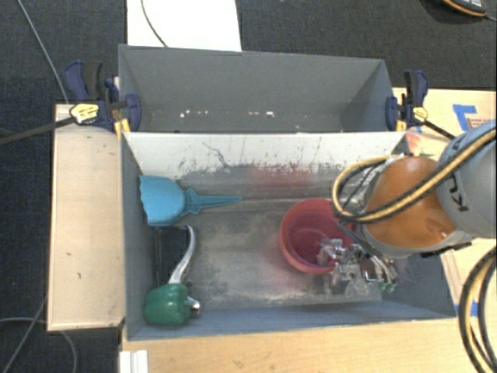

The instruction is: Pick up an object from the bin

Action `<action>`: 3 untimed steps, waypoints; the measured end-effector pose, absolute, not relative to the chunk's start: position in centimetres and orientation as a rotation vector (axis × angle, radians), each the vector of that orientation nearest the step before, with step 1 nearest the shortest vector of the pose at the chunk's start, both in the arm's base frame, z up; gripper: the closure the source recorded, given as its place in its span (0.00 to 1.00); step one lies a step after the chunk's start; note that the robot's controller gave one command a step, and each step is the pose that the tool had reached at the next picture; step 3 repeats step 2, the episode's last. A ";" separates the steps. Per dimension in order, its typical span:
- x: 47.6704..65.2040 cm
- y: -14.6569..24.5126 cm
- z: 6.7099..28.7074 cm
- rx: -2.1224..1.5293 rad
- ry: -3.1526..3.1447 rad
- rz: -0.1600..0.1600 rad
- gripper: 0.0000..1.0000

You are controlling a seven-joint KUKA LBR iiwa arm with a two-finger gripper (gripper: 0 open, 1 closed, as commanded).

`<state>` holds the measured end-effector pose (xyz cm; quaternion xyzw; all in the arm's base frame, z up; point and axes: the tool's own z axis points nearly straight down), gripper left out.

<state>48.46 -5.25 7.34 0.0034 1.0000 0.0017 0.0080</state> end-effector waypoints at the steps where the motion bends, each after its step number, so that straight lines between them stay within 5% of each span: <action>1: 48.5 -5.9 8.5 0.033 3.116 0.006 1.00; 2: 49.8 -4.1 20.1 -0.037 3.127 0.006 1.00; 3: 49.8 -4.1 20.1 -0.037 3.127 0.006 1.00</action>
Offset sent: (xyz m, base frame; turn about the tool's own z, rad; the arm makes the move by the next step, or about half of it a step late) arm 0.0169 0.0159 0.1542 -0.0444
